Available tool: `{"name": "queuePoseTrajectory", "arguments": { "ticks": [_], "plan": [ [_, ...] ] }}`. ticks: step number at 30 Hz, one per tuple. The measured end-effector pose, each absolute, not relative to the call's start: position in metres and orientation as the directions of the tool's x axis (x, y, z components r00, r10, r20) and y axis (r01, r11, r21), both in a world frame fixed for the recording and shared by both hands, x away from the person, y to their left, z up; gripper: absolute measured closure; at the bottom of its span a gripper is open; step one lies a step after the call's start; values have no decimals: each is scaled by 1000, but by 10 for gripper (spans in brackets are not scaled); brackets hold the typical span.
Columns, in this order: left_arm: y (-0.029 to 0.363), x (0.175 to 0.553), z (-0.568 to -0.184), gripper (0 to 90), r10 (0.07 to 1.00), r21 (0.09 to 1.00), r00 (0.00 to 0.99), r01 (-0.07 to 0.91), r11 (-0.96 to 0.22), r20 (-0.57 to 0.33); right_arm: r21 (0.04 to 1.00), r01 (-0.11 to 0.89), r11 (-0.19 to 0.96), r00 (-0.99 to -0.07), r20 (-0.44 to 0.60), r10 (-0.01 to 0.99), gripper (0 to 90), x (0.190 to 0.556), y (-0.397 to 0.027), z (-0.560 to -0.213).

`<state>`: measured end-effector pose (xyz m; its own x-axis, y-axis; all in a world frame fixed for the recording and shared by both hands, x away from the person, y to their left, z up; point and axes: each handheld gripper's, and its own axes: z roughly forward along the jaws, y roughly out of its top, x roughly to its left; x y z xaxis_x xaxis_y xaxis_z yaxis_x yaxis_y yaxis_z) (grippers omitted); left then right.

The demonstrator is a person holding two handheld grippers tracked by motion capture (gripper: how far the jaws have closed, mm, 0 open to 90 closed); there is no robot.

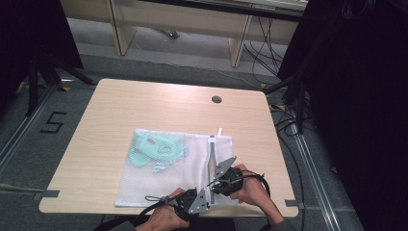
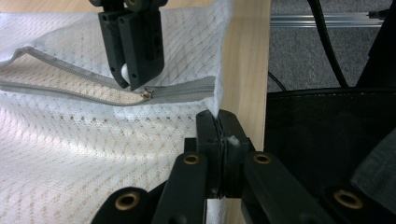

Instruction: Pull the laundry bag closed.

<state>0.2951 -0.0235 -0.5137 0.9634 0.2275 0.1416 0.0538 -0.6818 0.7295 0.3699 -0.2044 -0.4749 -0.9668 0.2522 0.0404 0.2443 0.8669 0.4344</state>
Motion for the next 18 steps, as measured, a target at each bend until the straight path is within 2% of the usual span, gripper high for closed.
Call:
{"name": "queuePoseTrajectory", "arguments": {
  "ticks": [18],
  "plan": [
    [-23, 295, -512, 887, 232, 735, 963, 60, -675, 134, 440, 265, 858, -960, 37, 277, 862, 381, -203, -474]
  ]
}}
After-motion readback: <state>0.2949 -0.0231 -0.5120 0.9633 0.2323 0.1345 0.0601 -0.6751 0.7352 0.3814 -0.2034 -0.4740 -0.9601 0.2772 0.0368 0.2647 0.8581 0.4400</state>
